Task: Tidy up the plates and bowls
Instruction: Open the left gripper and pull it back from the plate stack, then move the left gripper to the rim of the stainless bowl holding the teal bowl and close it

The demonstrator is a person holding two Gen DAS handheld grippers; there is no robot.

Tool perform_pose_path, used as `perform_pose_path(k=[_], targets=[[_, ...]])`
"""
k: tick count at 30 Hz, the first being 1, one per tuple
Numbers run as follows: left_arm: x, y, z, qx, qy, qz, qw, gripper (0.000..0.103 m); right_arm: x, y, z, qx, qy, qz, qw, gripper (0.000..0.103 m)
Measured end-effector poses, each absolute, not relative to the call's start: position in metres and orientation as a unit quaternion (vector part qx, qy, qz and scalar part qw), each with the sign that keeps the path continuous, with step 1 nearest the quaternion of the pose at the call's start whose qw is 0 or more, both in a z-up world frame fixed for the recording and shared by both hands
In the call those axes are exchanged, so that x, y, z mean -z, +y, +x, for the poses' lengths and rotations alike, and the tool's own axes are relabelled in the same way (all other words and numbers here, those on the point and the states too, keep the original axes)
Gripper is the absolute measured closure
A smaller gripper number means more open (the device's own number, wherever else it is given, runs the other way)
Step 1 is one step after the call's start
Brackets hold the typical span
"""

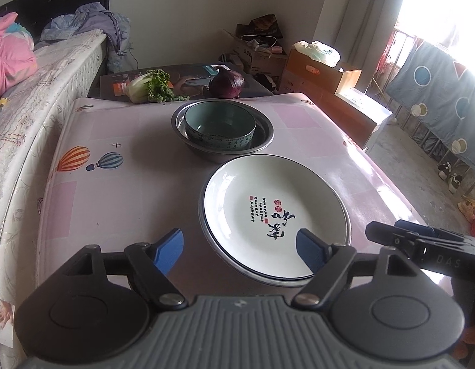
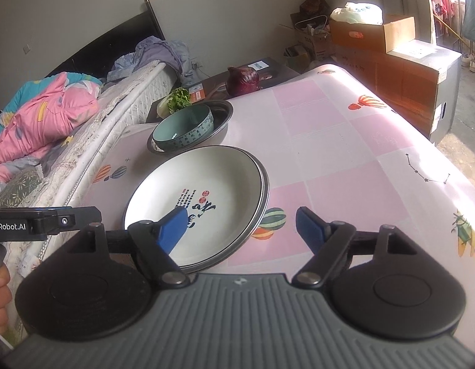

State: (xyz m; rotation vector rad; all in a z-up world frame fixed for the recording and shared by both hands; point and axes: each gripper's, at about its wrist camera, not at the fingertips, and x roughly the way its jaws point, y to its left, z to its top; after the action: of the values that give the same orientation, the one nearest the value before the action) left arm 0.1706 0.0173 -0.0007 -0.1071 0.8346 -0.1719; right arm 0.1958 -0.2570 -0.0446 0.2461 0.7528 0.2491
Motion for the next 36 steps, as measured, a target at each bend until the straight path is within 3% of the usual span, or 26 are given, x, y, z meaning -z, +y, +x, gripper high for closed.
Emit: perform_pose_path(k=[12, 26, 31, 36], targets=[[-0.006, 0.039, 0.162, 0.061, 0.399, -0.058, 0.913, 0.016, 0.028, -0.246, 0.183, -0.136, 0.36, 0.096, 0.918, 0.022], [-0.019, 0.077, 0.208, -0.001, 0.366, -0.068, 0.928, 0.016, -0.013, -0.237, 0.24, -0.166, 0.336, 0.083, 0.923, 0.022], [-0.011, 0.077, 0.244, -0.014, 0.365, -0.07, 0.928, 0.02, -0.012, -0.241, 0.285, -0.169, 0.338, 0.091, 0.921, 0.022], [0.004, 0.073, 0.286, -0.009, 0.377, -0.069, 0.924, 0.035, -0.003, -0.24, 0.338, -0.173, 0.349, 0.102, 0.915, 0.022]])
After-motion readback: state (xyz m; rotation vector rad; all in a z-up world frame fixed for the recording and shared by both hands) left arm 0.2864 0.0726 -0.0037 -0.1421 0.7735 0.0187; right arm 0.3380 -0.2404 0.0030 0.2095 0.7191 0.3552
